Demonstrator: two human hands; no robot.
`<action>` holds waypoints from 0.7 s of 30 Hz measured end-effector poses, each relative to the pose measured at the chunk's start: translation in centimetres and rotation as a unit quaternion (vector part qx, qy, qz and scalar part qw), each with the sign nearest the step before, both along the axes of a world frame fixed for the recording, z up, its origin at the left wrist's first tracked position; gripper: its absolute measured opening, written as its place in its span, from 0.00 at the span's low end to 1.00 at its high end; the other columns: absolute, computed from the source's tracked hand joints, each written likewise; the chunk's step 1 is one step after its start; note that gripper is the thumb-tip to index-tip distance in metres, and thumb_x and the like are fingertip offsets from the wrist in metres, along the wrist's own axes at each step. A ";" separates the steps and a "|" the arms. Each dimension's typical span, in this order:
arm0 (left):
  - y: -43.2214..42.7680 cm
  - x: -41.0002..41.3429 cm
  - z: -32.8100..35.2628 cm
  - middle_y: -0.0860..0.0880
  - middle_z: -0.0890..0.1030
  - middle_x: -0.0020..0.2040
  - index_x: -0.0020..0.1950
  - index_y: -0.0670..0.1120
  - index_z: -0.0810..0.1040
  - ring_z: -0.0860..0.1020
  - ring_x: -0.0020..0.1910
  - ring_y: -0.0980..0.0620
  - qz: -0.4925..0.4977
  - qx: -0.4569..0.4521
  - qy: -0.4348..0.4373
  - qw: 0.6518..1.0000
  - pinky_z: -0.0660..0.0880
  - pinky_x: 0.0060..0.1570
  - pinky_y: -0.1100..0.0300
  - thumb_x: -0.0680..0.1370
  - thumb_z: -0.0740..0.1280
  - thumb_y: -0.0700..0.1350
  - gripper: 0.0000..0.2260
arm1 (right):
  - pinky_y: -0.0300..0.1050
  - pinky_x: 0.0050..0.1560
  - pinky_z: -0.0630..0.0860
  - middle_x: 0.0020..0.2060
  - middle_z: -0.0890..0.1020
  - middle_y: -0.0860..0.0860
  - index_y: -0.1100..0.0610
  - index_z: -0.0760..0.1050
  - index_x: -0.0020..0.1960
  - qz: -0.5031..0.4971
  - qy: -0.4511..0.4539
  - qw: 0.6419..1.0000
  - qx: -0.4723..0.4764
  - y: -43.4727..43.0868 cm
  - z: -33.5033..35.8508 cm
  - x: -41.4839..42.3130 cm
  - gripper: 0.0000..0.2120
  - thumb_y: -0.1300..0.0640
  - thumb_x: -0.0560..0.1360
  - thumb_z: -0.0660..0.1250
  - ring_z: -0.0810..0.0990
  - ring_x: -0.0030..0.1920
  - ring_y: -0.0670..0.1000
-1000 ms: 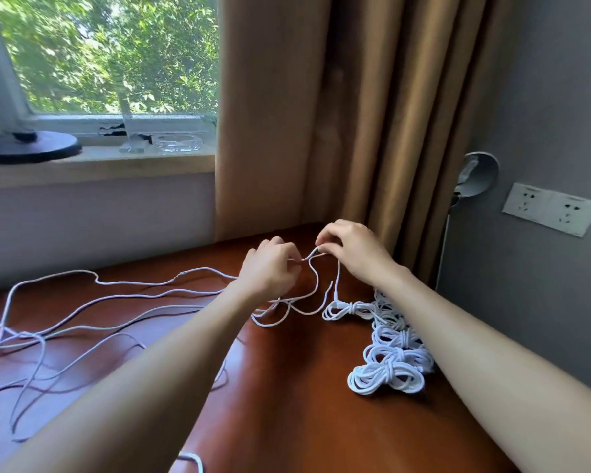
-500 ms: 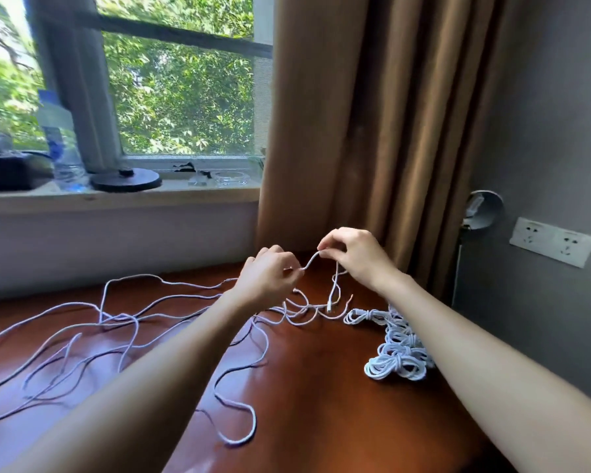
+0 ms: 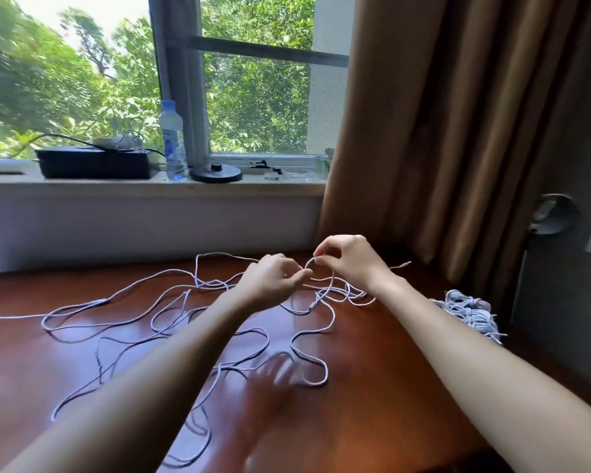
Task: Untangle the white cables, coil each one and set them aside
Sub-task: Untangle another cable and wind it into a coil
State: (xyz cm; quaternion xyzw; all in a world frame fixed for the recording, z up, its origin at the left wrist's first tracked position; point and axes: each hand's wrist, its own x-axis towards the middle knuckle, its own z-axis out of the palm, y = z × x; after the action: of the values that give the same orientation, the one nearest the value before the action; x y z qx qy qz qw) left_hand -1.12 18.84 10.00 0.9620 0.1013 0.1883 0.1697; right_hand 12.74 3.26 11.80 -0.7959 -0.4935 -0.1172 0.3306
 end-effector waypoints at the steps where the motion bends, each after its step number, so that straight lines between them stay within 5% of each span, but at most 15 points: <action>1: 0.5 -0.8 -0.2 0.54 0.79 0.43 0.46 0.52 0.83 0.79 0.48 0.49 0.007 -0.002 0.006 1.000 0.76 0.53 0.50 0.78 0.59 0.68 0.23 | 0.43 0.50 0.79 0.39 0.85 0.45 0.51 0.85 0.46 0.006 0.003 1.000 0.000 0.6 -0.1 -0.7 0.02 0.55 0.73 0.76 0.83 0.42 0.43; 5: 2.5 -3.7 -0.8 0.53 0.80 0.41 0.43 0.49 0.82 0.78 0.44 0.51 0.022 -0.020 0.035 0.999 0.77 0.49 0.48 0.68 0.52 0.78 0.36 | 0.43 0.47 0.78 0.39 0.85 0.45 0.51 0.85 0.46 0.022 0.010 1.000 0.000 3.2 -0.4 -3.0 0.01 0.55 0.74 0.76 0.82 0.41 0.44; 10: 3.7 -6.9 -0.9 0.55 0.82 0.38 0.34 0.54 0.82 0.76 0.37 0.60 -0.031 -0.092 0.046 0.994 0.74 0.41 0.62 0.74 0.72 0.61 0.14 | 0.41 0.47 0.77 0.38 0.85 0.46 0.52 0.85 0.46 0.048 0.007 0.999 0.002 6.0 -1.0 -5.1 0.02 0.56 0.73 0.76 0.82 0.40 0.45; 13: 4.8 -8.2 -1.5 0.56 0.82 0.36 0.40 0.53 0.85 0.75 0.34 0.62 -0.033 -0.122 0.059 0.990 0.71 0.35 0.66 0.72 0.76 0.52 0.05 | 0.40 0.46 0.77 0.37 0.85 0.46 0.52 0.85 0.46 0.067 0.005 0.998 0.004 7.7 -1.5 -6.0 0.02 0.56 0.73 0.77 0.82 0.39 0.44; 21: 8.4 -10.0 -3.2 0.60 0.80 0.37 0.43 0.51 0.85 0.79 0.42 0.56 0.038 -0.064 0.034 0.997 0.74 0.42 0.68 0.74 0.73 0.41 0.04 | 0.40 0.43 0.77 0.36 0.84 0.49 0.52 0.85 0.48 0.098 0.012 0.995 0.005 10.9 -2.8 -7.1 0.03 0.58 0.75 0.74 0.81 0.37 0.48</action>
State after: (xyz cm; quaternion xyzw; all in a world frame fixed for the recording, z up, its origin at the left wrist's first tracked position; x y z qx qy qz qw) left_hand -11.13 27.21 6.77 0.9504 0.1557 0.1548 0.2202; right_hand 5.68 14.20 8.95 -0.7431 -0.5647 -0.0773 0.3507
